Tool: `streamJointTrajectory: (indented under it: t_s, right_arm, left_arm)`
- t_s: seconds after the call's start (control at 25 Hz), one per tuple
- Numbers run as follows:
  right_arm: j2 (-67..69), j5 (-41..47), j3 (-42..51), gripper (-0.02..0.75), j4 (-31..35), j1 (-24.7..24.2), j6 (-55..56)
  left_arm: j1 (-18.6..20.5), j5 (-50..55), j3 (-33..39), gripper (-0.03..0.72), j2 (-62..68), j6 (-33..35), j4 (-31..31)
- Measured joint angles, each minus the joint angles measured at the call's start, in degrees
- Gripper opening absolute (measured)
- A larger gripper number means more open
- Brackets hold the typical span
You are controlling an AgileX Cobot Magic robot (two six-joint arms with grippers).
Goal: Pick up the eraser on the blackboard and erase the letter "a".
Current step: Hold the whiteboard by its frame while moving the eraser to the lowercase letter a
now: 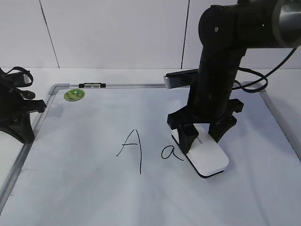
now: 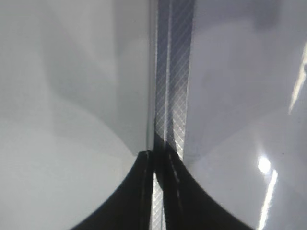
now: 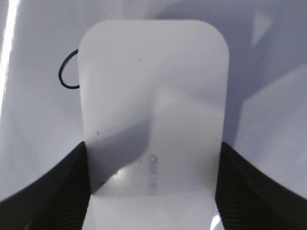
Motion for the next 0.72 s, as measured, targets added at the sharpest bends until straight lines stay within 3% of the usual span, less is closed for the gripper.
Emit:
streamJointTrajectory:
  t_s: [0.72]
  right_arm:
    - [2.4,-0.1,-0.3,0.538,0.4,1.5,0.0]
  left_arm:
    - [0.0,0.0,0.0,0.022,0.0,0.0,0.0]
